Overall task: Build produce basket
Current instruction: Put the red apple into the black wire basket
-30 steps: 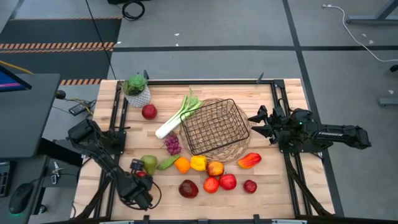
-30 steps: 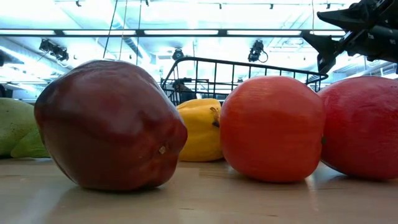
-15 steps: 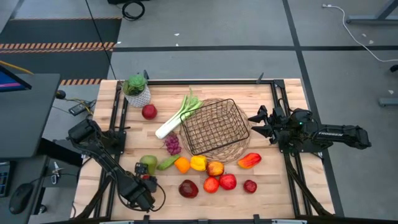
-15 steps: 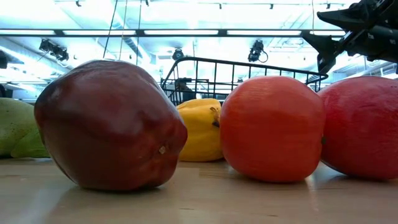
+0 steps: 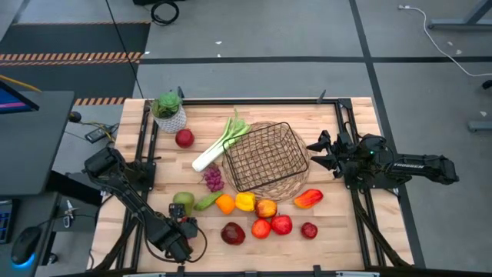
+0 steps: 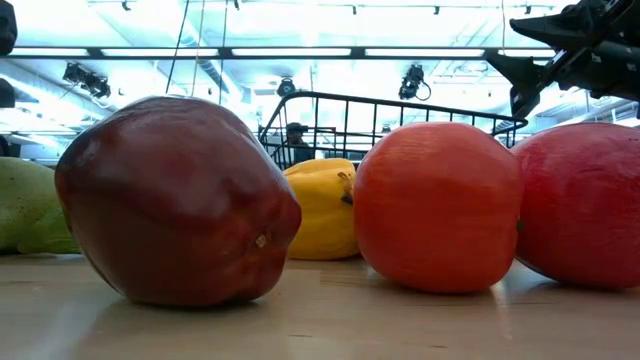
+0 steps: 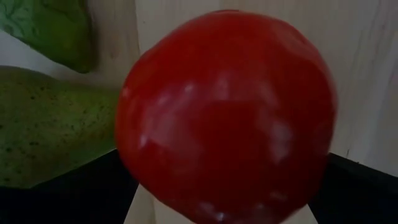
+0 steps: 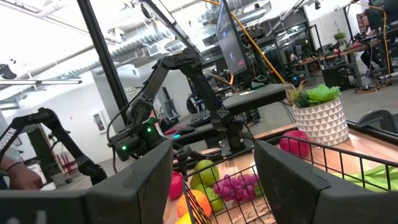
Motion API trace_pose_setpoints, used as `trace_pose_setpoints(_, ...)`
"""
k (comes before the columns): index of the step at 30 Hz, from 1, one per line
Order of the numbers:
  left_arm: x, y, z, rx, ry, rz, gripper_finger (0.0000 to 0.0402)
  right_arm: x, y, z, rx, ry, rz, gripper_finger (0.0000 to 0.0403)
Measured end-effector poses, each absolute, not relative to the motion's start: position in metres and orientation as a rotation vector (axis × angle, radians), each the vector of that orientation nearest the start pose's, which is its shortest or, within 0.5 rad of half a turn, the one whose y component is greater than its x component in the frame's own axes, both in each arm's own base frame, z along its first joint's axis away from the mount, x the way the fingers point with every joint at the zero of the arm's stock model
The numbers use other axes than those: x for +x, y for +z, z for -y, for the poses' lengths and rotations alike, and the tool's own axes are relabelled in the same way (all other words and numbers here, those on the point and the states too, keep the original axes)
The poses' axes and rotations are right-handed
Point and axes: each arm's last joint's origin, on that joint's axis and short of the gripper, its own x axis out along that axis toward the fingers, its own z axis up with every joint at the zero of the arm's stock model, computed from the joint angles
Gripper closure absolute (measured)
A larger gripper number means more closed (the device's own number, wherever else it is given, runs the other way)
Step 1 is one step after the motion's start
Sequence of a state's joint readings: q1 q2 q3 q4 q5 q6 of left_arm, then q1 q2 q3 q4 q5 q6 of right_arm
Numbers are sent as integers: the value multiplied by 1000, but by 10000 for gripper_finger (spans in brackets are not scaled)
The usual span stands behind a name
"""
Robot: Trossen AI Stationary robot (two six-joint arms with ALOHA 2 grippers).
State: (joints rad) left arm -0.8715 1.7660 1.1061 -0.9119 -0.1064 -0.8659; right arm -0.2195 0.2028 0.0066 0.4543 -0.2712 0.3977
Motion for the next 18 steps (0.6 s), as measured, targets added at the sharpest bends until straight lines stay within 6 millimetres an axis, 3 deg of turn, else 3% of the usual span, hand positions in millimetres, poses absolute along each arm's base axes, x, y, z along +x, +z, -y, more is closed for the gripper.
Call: trace_pose_setpoints(18, 197, 163, 228, 26, 92, -1477, 67, 105, 192, 15, 333, 100, 237, 172)
